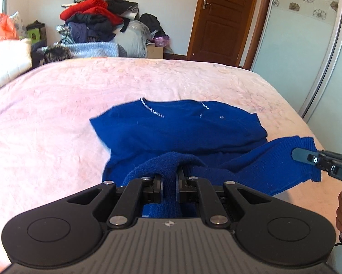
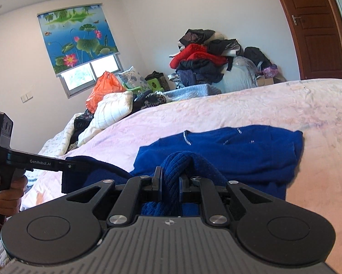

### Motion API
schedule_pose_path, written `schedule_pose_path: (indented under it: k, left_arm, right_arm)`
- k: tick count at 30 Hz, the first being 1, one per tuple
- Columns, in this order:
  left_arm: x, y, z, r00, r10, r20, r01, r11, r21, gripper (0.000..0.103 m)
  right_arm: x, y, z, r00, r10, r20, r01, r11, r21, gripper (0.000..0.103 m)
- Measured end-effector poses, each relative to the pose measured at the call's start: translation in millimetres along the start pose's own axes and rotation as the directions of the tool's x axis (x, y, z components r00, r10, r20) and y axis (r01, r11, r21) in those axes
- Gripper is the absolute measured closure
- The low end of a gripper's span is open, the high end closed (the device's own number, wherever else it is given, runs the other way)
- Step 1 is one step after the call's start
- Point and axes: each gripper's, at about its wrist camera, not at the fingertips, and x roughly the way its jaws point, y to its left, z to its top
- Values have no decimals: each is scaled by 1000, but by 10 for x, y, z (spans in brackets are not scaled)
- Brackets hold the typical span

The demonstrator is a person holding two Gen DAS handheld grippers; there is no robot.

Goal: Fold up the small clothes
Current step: 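Lift the held hem with both grippers and carry it toward the collar, then lower the hem onto the beaded collar with both grippers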

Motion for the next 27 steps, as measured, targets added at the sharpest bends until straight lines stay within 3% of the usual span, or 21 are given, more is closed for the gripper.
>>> schedule_pose_path:
  k: [9,19,27]
  left_arm:
    - [383,-155,254,994,113,0,-112,992,61,94]
    - [723,-237,465,969,244,44,-248,962,113,94]
    - [815,-288,594,962,262,73,-270,952,142,94]
  right_arm:
    - [344,-225,99,999,-42,29,41,998,46,87]
    - [625,-292,177,996,-72,45,71,997,31,87]
    - [706,-344,299,993,-96,70,95,995,18,87]
